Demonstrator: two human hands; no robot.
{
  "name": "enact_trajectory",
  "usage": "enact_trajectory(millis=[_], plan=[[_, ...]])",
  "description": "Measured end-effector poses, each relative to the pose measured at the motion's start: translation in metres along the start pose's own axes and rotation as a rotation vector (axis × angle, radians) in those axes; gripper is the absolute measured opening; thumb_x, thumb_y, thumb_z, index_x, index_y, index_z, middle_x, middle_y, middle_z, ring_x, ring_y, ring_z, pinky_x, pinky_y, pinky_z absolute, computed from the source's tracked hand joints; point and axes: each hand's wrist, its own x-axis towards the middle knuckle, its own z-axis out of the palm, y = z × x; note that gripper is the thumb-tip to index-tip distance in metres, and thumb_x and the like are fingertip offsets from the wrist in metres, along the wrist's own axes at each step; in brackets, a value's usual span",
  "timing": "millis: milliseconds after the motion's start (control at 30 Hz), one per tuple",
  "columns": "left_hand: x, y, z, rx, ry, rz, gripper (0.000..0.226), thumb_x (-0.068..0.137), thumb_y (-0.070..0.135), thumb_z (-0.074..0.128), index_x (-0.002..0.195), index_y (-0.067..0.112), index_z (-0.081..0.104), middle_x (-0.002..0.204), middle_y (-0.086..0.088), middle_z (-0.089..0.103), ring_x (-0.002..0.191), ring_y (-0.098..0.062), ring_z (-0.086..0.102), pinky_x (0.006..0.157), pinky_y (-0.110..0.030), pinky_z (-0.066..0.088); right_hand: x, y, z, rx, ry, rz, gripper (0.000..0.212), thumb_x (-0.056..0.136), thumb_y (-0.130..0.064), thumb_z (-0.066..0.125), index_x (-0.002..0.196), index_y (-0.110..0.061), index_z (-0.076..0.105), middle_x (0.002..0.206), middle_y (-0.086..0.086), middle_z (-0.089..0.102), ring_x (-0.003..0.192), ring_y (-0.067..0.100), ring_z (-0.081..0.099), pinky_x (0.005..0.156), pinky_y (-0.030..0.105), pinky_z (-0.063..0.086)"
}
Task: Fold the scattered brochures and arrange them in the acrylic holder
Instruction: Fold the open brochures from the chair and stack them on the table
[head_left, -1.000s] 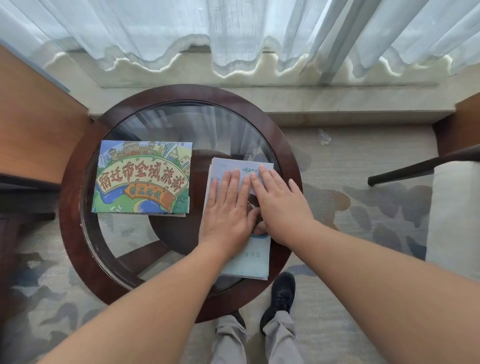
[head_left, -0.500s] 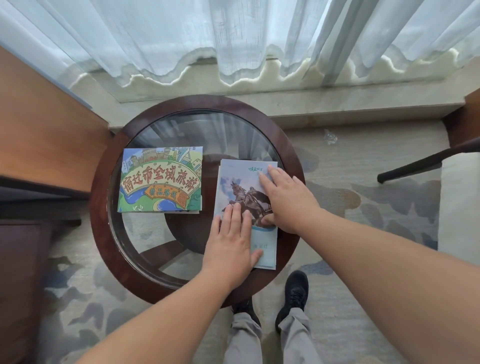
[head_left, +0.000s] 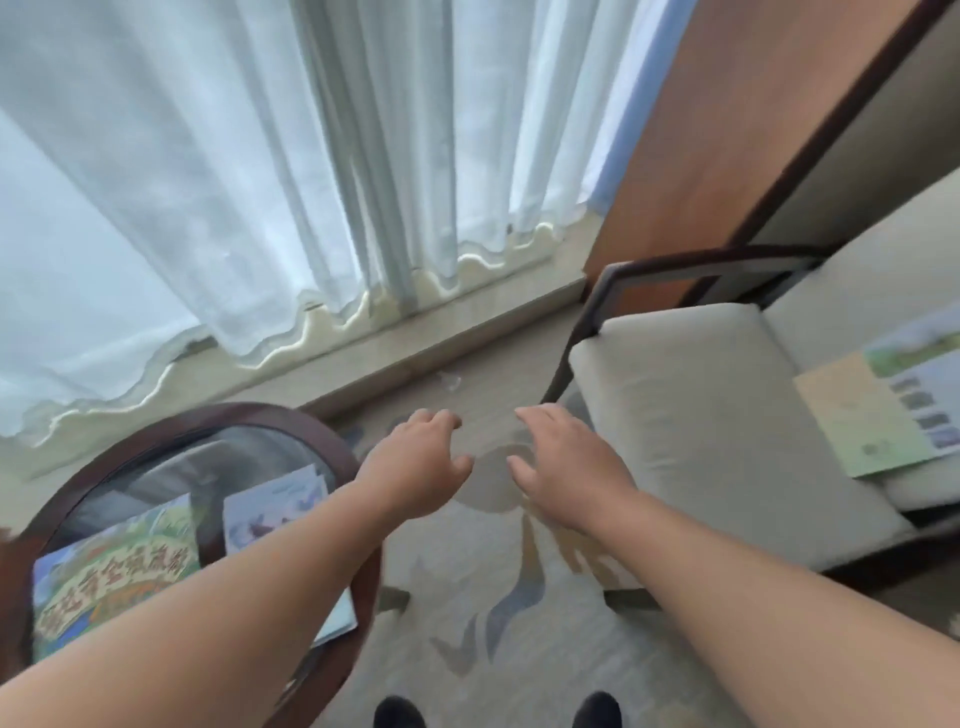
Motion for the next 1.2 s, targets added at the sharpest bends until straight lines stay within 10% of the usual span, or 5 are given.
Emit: enact_trajectory(millis=[533,1200], plan=[[0.048,0.453,0.044,0.148,0.011,0.375,0.046,0.094,0.045,0.048,0.136,0.025,0.046,0.135,-0.003,0.058,0.117,-0.026,0.058,0.088,-0.034,0.046,-0.182,0.348,-0.21,0.29,0.392,0.458,0.045,0.096,-0.033,0.052,0.139,-0.02,0.048,0.141,0.001,0.051,0.124,0.02,0.051,0.101,0.035,0.044],[0.17,0.676,0.055,0.172,-0.112,0.598,0.048,0.096,0.04,0.048,0.141,0.022,0.042,0.134,-0.005,0.057,0.116,-0.025,0.057,0.094,-0.036,0.049,-0.166,0.573,-0.327,0.255,0.565,0.737,0.045,0.093,-0.035,0.055,0.136,-0.022,0.049,0.141,0.001,0.047,0.116,0.021,0.054,0.085,0.032,0.044]])
